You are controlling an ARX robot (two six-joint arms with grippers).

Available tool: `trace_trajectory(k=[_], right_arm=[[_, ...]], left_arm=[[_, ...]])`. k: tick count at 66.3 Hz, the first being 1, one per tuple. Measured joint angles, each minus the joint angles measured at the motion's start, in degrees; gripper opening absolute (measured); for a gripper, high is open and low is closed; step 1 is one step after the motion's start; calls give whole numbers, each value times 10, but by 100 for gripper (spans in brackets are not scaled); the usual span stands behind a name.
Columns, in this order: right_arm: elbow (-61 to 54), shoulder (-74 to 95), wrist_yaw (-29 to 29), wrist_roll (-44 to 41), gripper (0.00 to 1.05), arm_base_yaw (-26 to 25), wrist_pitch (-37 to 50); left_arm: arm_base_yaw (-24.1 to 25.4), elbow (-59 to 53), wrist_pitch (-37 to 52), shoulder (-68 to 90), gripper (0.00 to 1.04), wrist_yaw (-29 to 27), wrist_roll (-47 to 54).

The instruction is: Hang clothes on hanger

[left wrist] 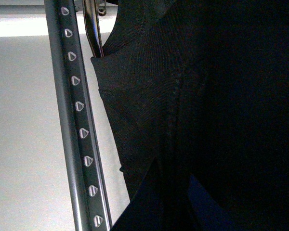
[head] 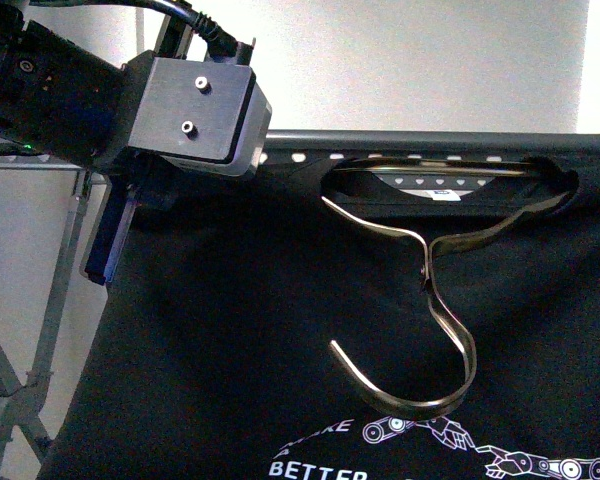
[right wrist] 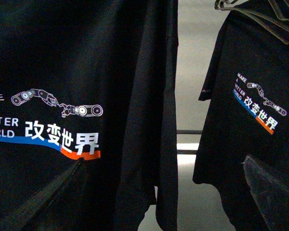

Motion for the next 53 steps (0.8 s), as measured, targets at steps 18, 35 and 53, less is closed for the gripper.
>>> trace_trajectory(k=[18, 35, 53], right_arm=[[0, 0, 0, 0, 97, 0, 0], [0, 0, -1, 0, 97, 0, 0], [100, 215, -314, -130, 97, -146, 140]], left_arm=[[0, 0, 0, 0, 5, 0, 0], [0, 0, 0, 0, 5, 0, 0], [-1, 0, 0, 0, 5, 0, 0]])
